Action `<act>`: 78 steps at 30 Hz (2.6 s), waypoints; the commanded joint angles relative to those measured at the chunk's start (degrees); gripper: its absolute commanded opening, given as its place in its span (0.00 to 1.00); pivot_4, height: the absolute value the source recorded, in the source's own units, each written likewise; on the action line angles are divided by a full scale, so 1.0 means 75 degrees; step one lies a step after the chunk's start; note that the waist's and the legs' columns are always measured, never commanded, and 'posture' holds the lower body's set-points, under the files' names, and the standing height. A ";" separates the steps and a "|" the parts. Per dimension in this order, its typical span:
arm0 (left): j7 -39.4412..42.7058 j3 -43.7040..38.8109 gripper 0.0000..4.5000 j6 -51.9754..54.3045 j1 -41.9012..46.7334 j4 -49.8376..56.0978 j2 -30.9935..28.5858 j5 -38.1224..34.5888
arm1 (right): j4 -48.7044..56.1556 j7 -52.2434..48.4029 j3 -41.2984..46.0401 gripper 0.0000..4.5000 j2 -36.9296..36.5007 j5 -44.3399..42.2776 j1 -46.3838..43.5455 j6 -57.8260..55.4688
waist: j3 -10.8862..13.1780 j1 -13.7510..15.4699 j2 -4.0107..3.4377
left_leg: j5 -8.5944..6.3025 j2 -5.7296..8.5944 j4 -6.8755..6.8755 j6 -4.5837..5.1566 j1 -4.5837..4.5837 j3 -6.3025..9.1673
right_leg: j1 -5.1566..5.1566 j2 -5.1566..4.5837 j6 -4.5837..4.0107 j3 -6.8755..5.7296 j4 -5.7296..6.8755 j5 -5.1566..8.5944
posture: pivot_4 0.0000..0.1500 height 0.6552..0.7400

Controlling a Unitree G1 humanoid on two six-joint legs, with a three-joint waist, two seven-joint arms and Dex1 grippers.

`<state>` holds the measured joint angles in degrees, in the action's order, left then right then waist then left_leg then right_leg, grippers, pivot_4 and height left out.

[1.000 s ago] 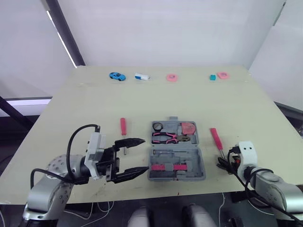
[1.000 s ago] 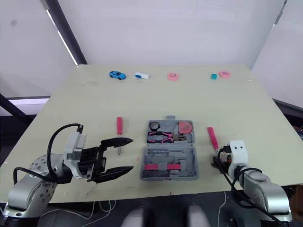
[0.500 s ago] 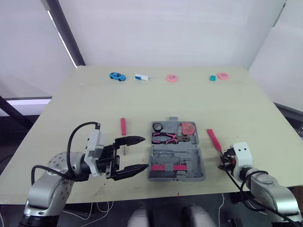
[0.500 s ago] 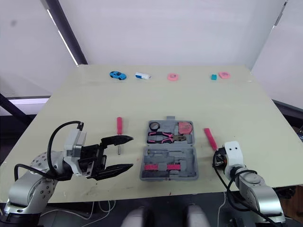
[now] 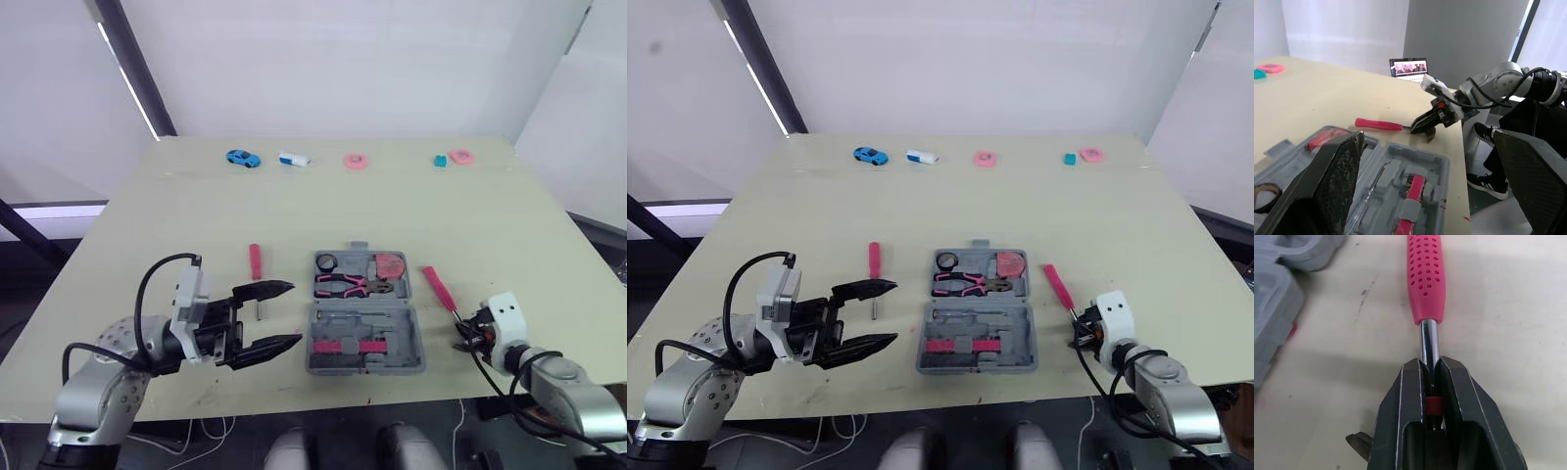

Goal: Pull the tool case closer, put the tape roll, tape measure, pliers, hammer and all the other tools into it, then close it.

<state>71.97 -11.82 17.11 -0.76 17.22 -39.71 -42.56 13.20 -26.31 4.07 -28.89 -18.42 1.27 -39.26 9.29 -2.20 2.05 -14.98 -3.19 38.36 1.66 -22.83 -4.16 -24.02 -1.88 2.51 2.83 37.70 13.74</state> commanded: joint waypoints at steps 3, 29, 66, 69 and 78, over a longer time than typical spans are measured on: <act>-0.0096 -0.0572 1.00 -0.0628 -0.0080 -0.0404 0.0345 0.0001 | 0.0680 -0.2084 0.0387 0.03 -0.1689 -0.0513 -0.1068 0.0663 | 0.0028 -0.0018 -0.0044 | 0.0000 0.0006 0.0002 0.0001 0.0000 -0.0013 | -0.0005 -0.0003 0.0004 0.0014 0.0001 -0.0002 | 1.00 1.00; 0.1845 -0.1390 1.00 -0.0881 -0.1091 -0.1444 -0.0450 -0.0119 | 0.0068 -0.5627 -0.4292 0.03 -0.2514 0.1863 -0.5059 0.0339 | 0.0035 0.0021 -0.0039 | 0.0000 -0.0010 -0.0006 0.0000 -0.0028 0.0010 | -0.0041 -0.0008 -0.0033 -0.0041 0.0021 0.0019 | 1.00 1.00; 0.1712 -0.1306 1.00 -0.0769 -0.0978 -0.1346 -0.0564 -0.0069 | -0.0606 -0.5455 -0.6234 0.03 -0.0796 0.2997 -0.6295 -0.1076 | 0.0034 0.0002 -0.0037 | 0.0002 -0.0005 0.0017 -0.0003 -0.0126 0.0004 | -0.0121 -0.0008 -0.0007 -0.0074 0.0038 0.0001 | 1.00 1.00; 0.1678 -0.1295 1.00 -0.0770 -0.0979 -0.1328 -0.0556 -0.0073 | -0.0695 -0.5440 -0.6264 0.03 -0.0711 0.3065 -0.6243 -0.1009 | 0.0034 -0.0008 -0.0037 | 0.0002 -0.0006 0.0017 -0.0003 -0.0125 0.0004 | -0.0121 -0.0007 -0.0008 -0.0074 0.0039 0.0000 | 1.00 1.00; 0.1593 -0.1268 1.00 -0.0787 -0.1012 -0.1254 -0.0476 -0.0059 | -0.1054 -0.5570 -0.6221 0.12 -0.0488 0.2981 -0.6139 -0.0624 | 0.0033 -0.0024 -0.0036 | 0.0002 -0.0008 0.0018 -0.0004 -0.0122 0.0005 | -0.0120 -0.0002 -0.0008 -0.0072 0.0042 0.0000 | 1.00 1.00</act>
<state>83.92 -20.80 11.48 -8.03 6.15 -43.25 -42.77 4.28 -67.94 -42.91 -33.25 4.32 -45.10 -45.09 9.54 -2.38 1.77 -14.97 -3.25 38.49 1.63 -23.74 -4.12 -24.92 -1.89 2.45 2.28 38.02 13.74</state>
